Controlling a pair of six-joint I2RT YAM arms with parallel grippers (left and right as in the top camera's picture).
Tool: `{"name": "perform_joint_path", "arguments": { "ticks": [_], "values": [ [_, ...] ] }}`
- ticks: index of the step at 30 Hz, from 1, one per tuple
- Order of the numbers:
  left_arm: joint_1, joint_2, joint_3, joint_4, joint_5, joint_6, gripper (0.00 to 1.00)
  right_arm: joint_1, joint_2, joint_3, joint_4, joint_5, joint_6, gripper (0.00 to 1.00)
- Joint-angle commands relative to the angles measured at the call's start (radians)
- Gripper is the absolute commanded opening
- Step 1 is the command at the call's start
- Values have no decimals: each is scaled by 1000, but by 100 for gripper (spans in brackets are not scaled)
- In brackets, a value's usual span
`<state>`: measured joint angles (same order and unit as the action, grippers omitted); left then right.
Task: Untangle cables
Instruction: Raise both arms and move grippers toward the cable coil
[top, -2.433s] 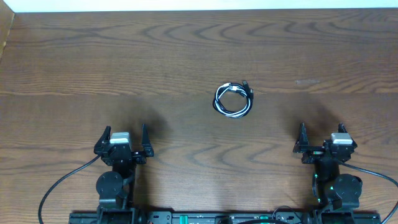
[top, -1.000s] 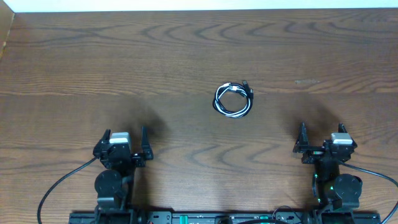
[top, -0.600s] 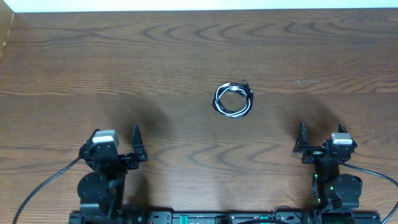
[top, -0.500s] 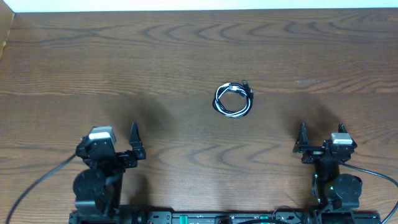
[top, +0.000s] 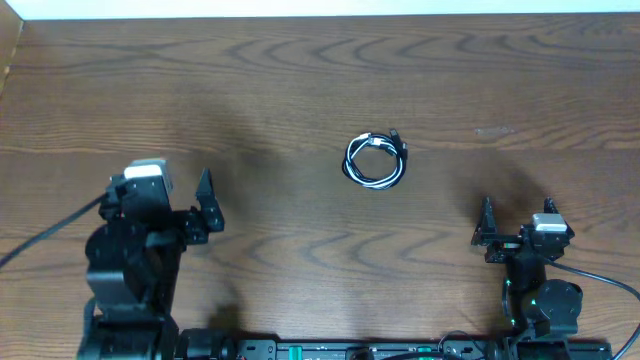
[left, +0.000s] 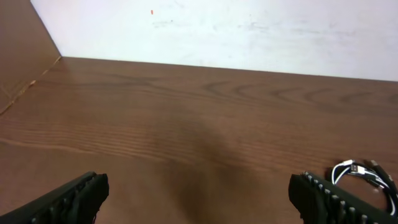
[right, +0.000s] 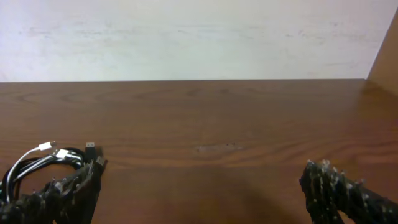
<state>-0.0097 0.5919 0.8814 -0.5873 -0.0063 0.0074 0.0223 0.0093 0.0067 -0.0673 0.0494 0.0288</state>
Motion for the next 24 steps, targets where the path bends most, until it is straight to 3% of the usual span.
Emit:
{"name": "perform_joint_path", "arguments": {
  "ticks": [1,13,24],
  "values": [
    [4,51,59,-3,-1,55,98,-3,-2,-1,-2,3,-15,99],
    [4,69,79,2,-2,97,98,-3,-2,34,23,-41,30,99],
    [4,82,78,-41,-1,32,98,-3,22,497,-307,-55,14,99]
  ]
}}
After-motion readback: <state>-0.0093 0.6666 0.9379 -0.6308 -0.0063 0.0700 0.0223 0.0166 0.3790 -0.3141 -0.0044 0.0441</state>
